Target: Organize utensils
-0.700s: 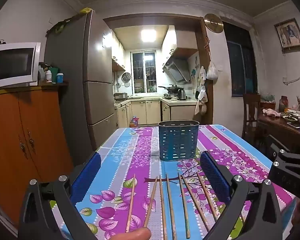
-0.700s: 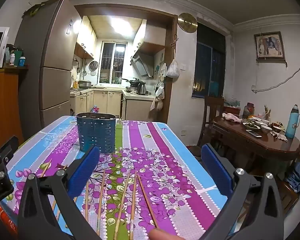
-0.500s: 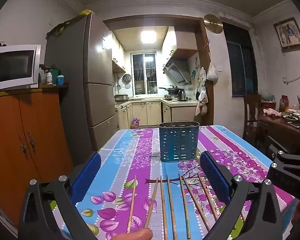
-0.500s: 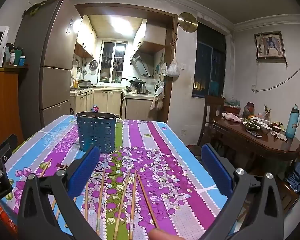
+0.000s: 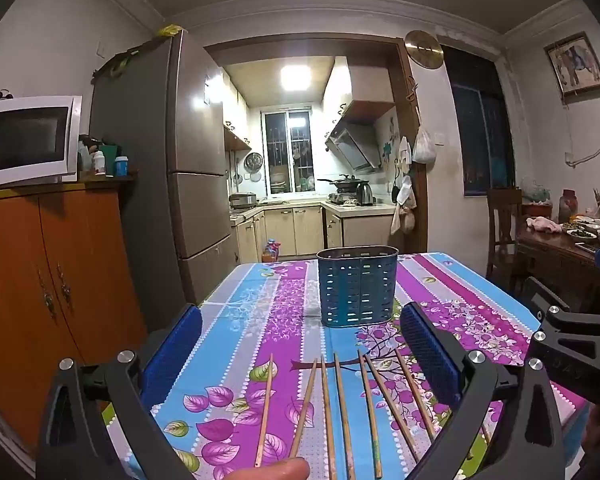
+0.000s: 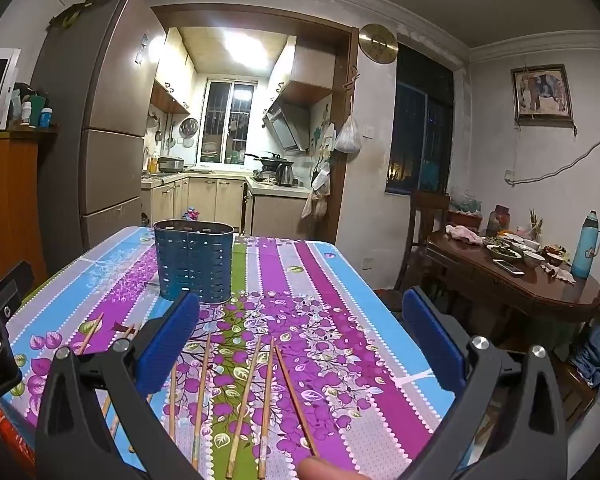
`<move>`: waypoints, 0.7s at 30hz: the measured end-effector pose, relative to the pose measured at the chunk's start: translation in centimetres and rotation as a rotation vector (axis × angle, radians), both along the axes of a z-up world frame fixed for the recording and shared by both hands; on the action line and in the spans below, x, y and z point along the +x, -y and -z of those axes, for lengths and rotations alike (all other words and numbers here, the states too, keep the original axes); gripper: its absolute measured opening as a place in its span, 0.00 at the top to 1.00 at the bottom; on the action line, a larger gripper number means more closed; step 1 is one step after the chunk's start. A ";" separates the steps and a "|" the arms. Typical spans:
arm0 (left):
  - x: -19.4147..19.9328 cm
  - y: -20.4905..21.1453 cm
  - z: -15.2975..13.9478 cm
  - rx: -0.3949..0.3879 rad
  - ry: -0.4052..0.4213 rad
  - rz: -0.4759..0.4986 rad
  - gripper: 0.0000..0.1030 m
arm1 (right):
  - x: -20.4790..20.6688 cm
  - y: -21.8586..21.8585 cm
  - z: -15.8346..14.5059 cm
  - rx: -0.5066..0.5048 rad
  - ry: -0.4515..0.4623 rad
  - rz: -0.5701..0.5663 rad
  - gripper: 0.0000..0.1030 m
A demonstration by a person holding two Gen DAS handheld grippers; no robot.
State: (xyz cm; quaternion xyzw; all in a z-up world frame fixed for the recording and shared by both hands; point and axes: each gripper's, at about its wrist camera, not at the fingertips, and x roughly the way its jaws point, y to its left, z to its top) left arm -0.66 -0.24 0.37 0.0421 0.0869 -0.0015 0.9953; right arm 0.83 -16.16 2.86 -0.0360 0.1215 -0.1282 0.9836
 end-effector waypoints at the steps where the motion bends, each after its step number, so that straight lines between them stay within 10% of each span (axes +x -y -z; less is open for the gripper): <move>1: 0.0 0.0 0.0 0.000 0.000 -0.001 0.04 | 0.0 0.0 0.0 0.000 0.000 0.000 0.05; 21: 1.7 -2.0 1.8 -0.039 0.009 -0.023 0.04 | 2.1 0.1 1.3 -0.022 -0.040 0.017 0.05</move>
